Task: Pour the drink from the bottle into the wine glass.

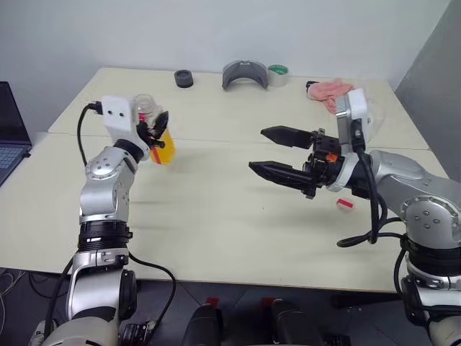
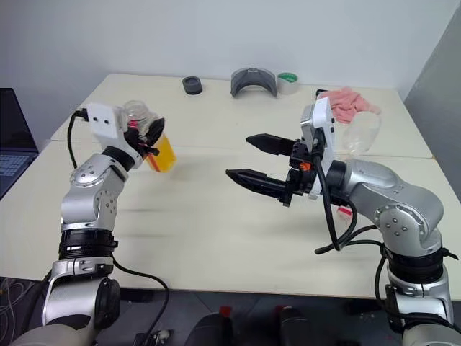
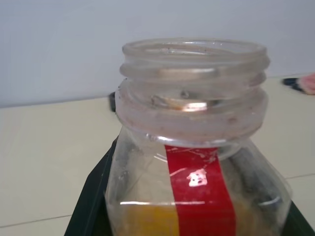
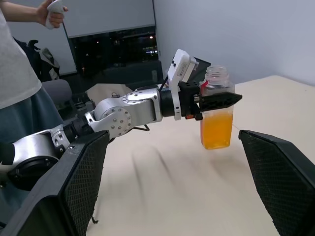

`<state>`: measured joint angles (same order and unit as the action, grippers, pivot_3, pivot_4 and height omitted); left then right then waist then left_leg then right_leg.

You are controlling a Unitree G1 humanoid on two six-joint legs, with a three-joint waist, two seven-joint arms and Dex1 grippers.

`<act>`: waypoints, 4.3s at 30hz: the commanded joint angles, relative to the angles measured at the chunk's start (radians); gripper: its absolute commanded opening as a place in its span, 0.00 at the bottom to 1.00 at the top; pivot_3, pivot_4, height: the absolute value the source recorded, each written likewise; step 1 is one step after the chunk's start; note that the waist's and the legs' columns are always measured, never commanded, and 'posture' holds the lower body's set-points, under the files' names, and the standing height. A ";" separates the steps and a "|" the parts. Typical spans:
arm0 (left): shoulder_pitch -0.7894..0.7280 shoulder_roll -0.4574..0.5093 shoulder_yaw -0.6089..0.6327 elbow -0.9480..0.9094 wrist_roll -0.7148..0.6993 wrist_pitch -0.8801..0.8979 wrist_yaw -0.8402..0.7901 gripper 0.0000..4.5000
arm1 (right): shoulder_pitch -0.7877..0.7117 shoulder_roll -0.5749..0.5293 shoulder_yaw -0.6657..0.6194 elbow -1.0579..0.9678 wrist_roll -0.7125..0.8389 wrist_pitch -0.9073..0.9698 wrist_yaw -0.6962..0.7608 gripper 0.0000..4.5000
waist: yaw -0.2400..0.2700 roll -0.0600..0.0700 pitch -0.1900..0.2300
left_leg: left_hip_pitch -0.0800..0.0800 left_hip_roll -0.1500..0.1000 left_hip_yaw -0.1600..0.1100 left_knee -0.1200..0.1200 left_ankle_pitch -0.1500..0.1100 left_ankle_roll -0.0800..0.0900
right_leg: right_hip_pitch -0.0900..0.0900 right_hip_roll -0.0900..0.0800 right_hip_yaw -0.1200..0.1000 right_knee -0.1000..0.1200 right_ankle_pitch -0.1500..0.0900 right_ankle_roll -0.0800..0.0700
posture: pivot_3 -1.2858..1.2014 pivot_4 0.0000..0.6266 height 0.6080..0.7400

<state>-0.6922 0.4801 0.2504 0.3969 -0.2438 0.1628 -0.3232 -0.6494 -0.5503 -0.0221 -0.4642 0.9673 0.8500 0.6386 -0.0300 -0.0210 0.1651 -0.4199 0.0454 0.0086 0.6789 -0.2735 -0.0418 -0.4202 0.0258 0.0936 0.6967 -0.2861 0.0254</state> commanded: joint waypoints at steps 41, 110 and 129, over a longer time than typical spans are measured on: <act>0.372 -0.091 0.054 -0.287 -0.040 0.037 0.115 0.99 | 0.064 0.006 0.017 -0.056 -0.156 -0.056 -0.033 1.00 | -0.002 -0.003 -0.002 | 0.000 0.000 -0.002 0.000 0.000 0.000 | 0.000 -0.006 -0.004 0.001 0.000 0.000 | 0.52 0.24 1.00; 0.291 0.173 -0.193 -0.884 -0.434 0.531 -0.449 1.00 | -0.154 0.265 -0.148 1.194 -0.780 -0.869 -0.396 0.03 | -0.036 0.000 0.000 | 0.019 0.000 0.006 -0.005 0.000 -0.001 | 0.014 0.007 0.006 -0.001 -0.002 -0.001 | 0.52 0.24 1.00; 1.181 0.026 0.273 -1.341 -0.473 0.495 -0.192 1.00 | -0.139 0.485 0.187 0.990 -0.783 -0.700 0.078 0.03 | -0.033 -0.004 0.001 | 0.020 -0.002 0.000 -0.015 -0.001 -0.003 | 0.014 -0.008 0.001 -0.003 -0.007 -0.009 | 0.52 0.24 1.00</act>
<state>0.4880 0.5131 0.5163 -0.8896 -0.7202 0.6927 -0.5412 -0.7654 -0.0716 0.1613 0.5267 0.1882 0.1798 0.7010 -0.0630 -0.0246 0.1664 -0.3998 0.0435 0.0083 0.6637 -0.2740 -0.0447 -0.4055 0.0175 0.0949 0.6928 -0.2933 0.0171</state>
